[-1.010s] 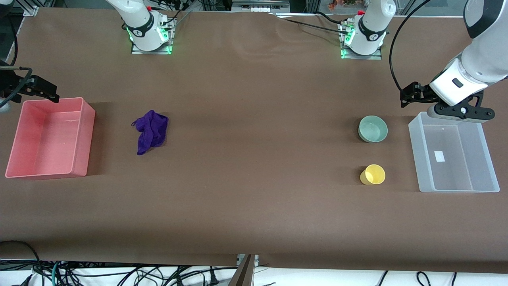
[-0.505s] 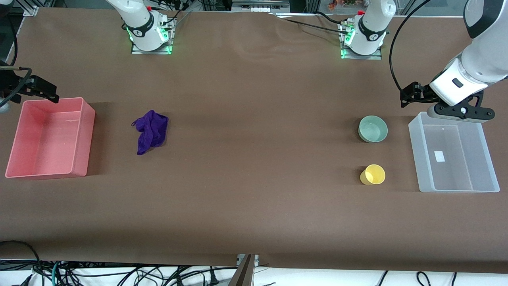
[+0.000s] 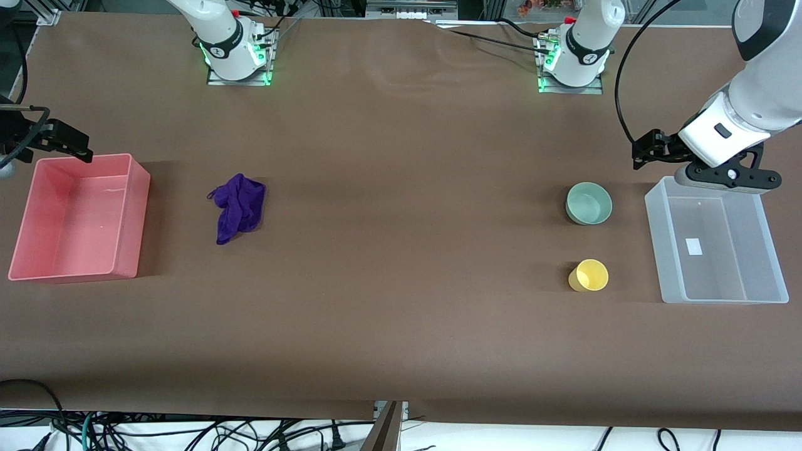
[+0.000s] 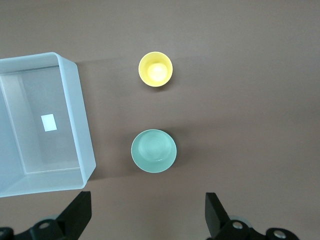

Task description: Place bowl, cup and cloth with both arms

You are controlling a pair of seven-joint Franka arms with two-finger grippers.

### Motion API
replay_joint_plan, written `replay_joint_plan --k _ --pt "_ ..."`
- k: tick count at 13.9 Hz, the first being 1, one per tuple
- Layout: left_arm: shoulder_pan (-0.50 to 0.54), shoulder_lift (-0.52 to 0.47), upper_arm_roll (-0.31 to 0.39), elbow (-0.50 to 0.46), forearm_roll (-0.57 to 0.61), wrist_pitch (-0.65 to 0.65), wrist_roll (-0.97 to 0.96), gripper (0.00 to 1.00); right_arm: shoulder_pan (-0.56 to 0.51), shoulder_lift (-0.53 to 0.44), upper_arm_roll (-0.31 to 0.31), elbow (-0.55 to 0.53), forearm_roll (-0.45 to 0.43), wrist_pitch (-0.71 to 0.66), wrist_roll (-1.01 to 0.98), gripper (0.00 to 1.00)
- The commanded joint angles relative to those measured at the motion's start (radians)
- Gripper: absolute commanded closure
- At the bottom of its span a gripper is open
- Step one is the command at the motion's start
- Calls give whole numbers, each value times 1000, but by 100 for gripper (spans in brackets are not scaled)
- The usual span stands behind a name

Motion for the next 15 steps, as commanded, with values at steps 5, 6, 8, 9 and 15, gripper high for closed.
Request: replay_joint_plan --k 5,6,8,9,15 --pt "2 -19 5 -18 -26 -11 -1 0 -7 -2 1 4 11 2 1 0" --pt "0 -8 5 -22 -27 -17 6 0 -7 -1 2 4 11 3 1 0" --pt "-18 18 2 -18 -26 -60 6 0 -4 -1 2 4 11 3 4 0" --pt "-34 27 -6 -27 -22 -80 5 0 -2 -1 4 4 9 3 5 0" --pt "-35 70 -15 -211 -9 56 11 0 1 59 4 4 11 20 4 0"
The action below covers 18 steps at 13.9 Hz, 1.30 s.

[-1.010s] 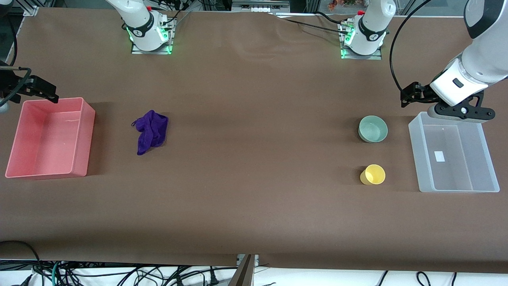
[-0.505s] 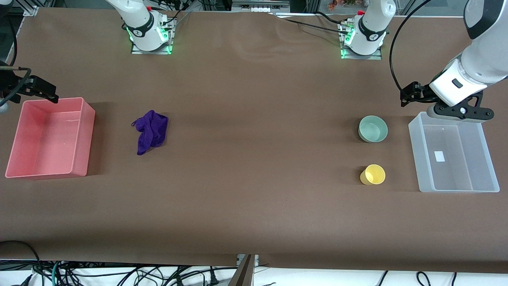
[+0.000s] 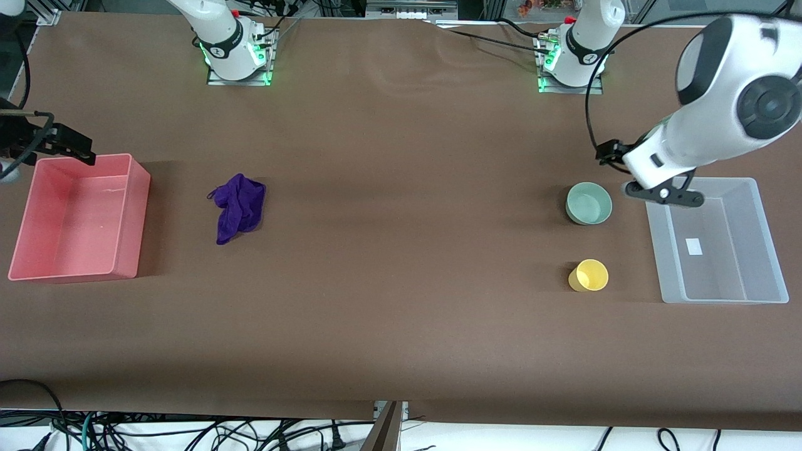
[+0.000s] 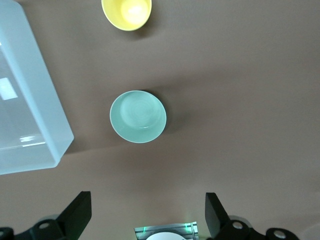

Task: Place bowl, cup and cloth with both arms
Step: 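Lower the left gripper onto the green bowl while the right gripper reaches the cloth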

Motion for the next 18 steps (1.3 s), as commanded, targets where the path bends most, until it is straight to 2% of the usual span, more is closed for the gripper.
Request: replay_joint_plan --k 1,6,9,12,14,15,18 --pt "8 -17 -2 -146 7 137 32 0 9 44 4 -5 12 55 4 0" --pt "20 25 -2 -398 146 580 141 0 52 176 7 -52 12 94 2 0" --pt "78 120 -2 -415 159 719 288 0 49 187 8 -170 12 196 -7 0" --pt "164 220 -3 -418 159 830 436 0 38 158 11 -345 20 365 4 0" --pt "170 232 -5 -420 148 837 477 1 25 135 19 -448 84 465 16 0" --pt "169 236 -9 -421 148 837 477 13 23 132 20 -489 131 488 56 0" --pt "170 263 -19 -420 148 837 494 83 20 107 80 -589 152 558 165 0"
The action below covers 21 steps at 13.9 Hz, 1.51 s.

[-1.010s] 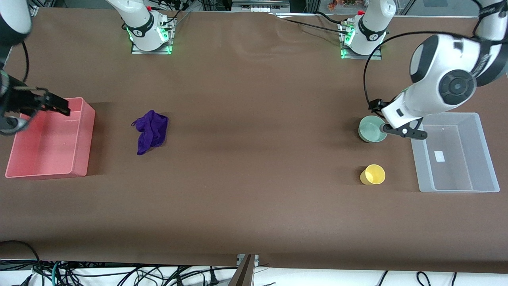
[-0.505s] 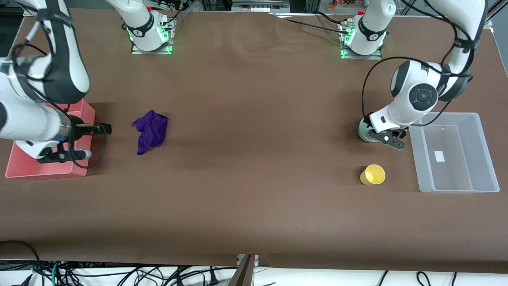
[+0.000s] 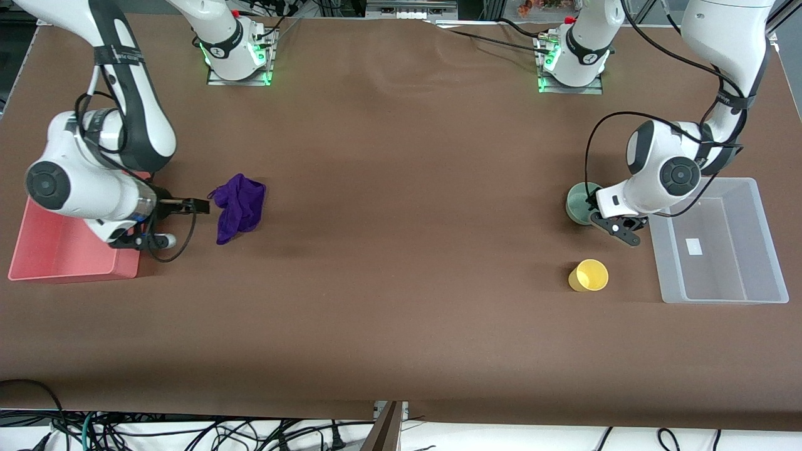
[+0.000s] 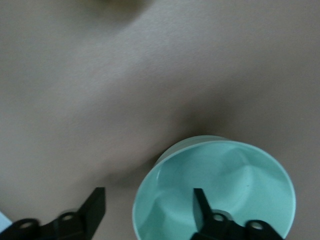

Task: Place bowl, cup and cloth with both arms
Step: 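Lower the left gripper onto the green bowl while the right gripper reaches the cloth, then grasp the green bowl with the left gripper while the right gripper grasps the cloth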

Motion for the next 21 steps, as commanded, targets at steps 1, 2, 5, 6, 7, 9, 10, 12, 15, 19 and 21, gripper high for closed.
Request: replay_joint_plan --k 1,2,5,6,7,9,10,12,15,19,21 --pt "2 13 -9 11 9 -1 42 96 -16 -83 55 -164 17 117 89 0" --pt "2 16 -9 14 9 -2 55 100 -17 -93 69 -213 16 168 97 0" --pt "2 23 -9 17 7 -2 59 100 -22 -104 92 -296 16 271 120 0" --pt "2 20 -9 19 7 -2 65 100 -22 -104 101 -312 14 298 120 0" --pt "2 13 -9 20 7 -7 72 100 -22 -103 109 -333 13 334 119 0" --pt "2 -41 -10 28 7 -33 70 100 -20 -95 111 -367 13 401 119 0" --pt "-1 -81 -12 48 6 -97 70 100 -19 -91 112 -378 11 426 119 0" --pt "-6 -119 -12 168 3 -317 70 100 -16 -77 112 -401 8 472 117 0" --pt "3 -110 -4 404 -72 -642 174 100 -14 -52 112 -416 7 509 105 35" --pt "114 -95 3 508 -57 -755 311 100 -5 -38 114 -410 7 501 96 100" --pt "196 -92 2 508 -45 -757 392 100 -8 -55 138 -386 7 471 68 100"
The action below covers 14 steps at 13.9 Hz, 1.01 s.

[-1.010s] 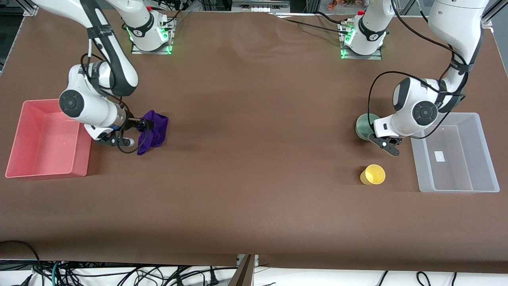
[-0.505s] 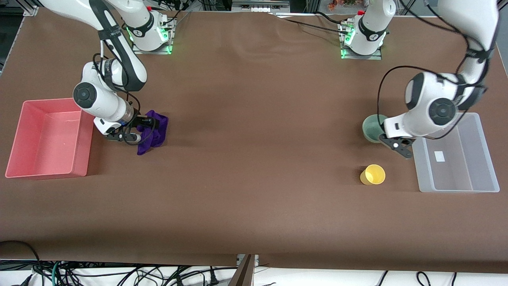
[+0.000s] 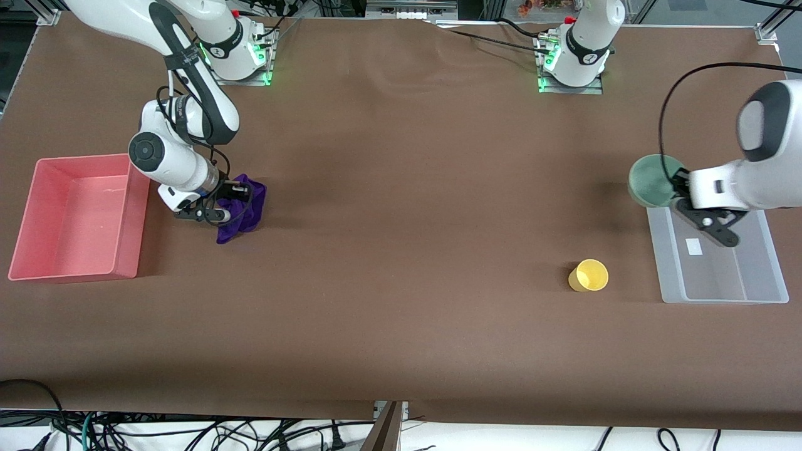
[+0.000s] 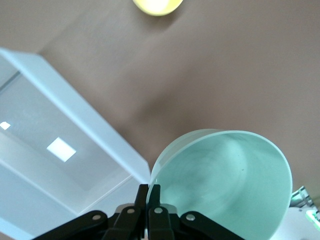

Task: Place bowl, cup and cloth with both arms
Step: 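Carry the bowl into the clear bin while the right gripper drops the cloth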

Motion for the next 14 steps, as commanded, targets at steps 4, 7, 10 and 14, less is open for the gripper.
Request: replay_joint_plan --k 4,7,10,14 --pt "181 148 -8 104 28 41 252 100 -54 -93 25 247 4 -425 -95 100" --pt "224 223 -5 161 31 70 343 100 -74 -104 -31 482 1 -763 -208 100" --pt "259 291 -5 161 31 178 404 100 -77 -115 -135 593 -114 -914 -364 100" --pt "285 375 -5 161 31 288 450 100 -82 -110 -342 590 -174 -876 -642 100"
